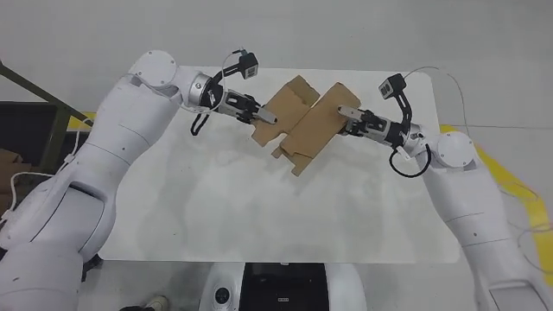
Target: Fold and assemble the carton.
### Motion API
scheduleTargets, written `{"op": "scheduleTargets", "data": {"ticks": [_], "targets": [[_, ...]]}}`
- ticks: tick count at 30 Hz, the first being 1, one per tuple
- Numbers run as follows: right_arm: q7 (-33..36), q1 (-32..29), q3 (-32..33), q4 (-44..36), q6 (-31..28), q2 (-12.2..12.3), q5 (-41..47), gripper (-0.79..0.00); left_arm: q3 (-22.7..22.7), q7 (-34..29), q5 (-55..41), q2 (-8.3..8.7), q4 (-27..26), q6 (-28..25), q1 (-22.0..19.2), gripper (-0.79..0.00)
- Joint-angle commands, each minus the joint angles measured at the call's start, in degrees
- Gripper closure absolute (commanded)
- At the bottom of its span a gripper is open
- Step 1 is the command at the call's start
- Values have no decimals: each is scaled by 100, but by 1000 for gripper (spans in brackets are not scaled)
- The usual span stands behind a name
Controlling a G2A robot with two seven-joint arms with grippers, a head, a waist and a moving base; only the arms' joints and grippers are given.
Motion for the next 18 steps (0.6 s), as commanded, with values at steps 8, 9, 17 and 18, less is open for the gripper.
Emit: {"op": "scheduleTargets", "data": {"ticks": [8, 9, 17, 18], "targets": [[182, 84, -65, 71, 72, -15, 108, 0, 339, 0, -358, 131, 34, 0, -183, 0], [213, 90, -68, 74, 77, -16, 129, 0, 354, 0, -392, 138, 44, 0, -199, 0], [239, 117, -14, 171, 342, -28, 552, 0, 205, 46, -714, 127, 130, -47, -211, -785], [183, 115, 6, 208, 403, -32, 633, 0, 153, 104, -769, 120, 159, -105, -196, -785]]}}
